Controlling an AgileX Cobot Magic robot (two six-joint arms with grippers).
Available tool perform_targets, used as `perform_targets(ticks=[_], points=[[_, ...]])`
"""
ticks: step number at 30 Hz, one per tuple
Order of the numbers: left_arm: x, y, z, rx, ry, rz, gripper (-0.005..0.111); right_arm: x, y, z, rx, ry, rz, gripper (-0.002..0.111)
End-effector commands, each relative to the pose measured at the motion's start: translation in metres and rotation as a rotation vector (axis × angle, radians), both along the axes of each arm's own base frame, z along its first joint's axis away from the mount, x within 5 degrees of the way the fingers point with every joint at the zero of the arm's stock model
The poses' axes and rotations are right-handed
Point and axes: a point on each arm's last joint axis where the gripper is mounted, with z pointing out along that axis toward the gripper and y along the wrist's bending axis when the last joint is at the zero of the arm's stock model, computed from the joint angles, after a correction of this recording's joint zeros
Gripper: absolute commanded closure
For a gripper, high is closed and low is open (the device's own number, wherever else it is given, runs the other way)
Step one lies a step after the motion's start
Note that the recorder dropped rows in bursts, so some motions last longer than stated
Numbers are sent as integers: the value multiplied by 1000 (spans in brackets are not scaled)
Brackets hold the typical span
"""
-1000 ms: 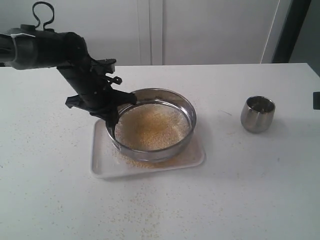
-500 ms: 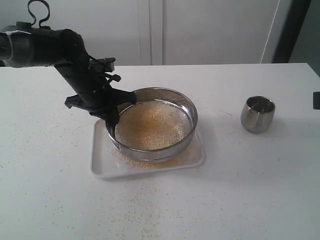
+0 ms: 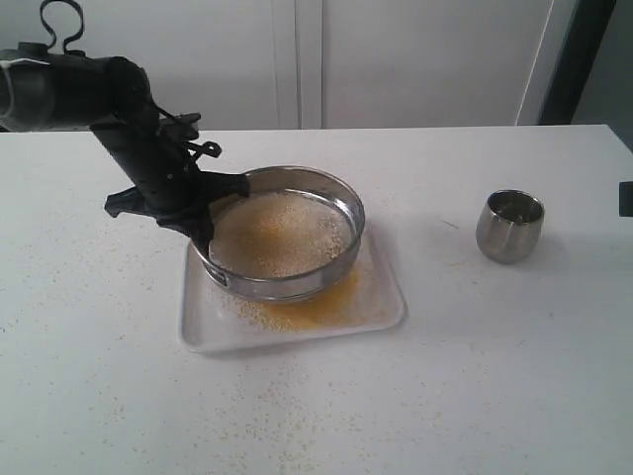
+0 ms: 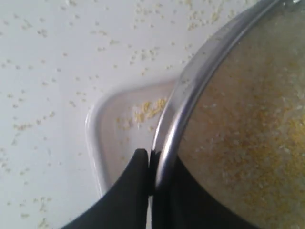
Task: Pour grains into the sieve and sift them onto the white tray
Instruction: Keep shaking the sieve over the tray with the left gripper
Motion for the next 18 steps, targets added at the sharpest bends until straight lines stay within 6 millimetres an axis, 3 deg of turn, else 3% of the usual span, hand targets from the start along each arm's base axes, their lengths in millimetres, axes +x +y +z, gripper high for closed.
perform_targets(ticks=[1, 4, 6, 8, 9, 12, 13, 15, 17, 18], points=[[-12, -30, 13, -3, -49, -165, 107, -1, -1, 0, -1, -8, -2, 108], [-1, 8, 24, 101, -51, -26, 107, -1, -1, 0, -1, -8, -2, 108], [5, 22, 24, 17, -1, 118, 107, -1, -1, 0, -1, -8, -2, 108], [3, 7, 17, -94, 14, 63, 107, -1, -1, 0, -1, -8, -2, 108], [-2, -10, 13, -130, -3, -44, 107, -1, -1, 0, -1, -8, -2, 108], [-9, -32, 11, -99, -33, -158, 107, -1, -1, 0, -1, -8, -2, 108], [-9, -28, 15, -62, -44, -158, 107, -1, -1, 0, -1, -8, -2, 108], [-2, 0, 22, 28, -40, -53, 107, -1, -1, 0, -1, -8, -2, 108], [4, 24, 22, 21, 0, 71, 107, -1, -1, 0, -1, -8, -2, 108], [4, 24, 20, -16, 24, 88, 107, -1, -1, 0, -1, -8, -2, 108]])
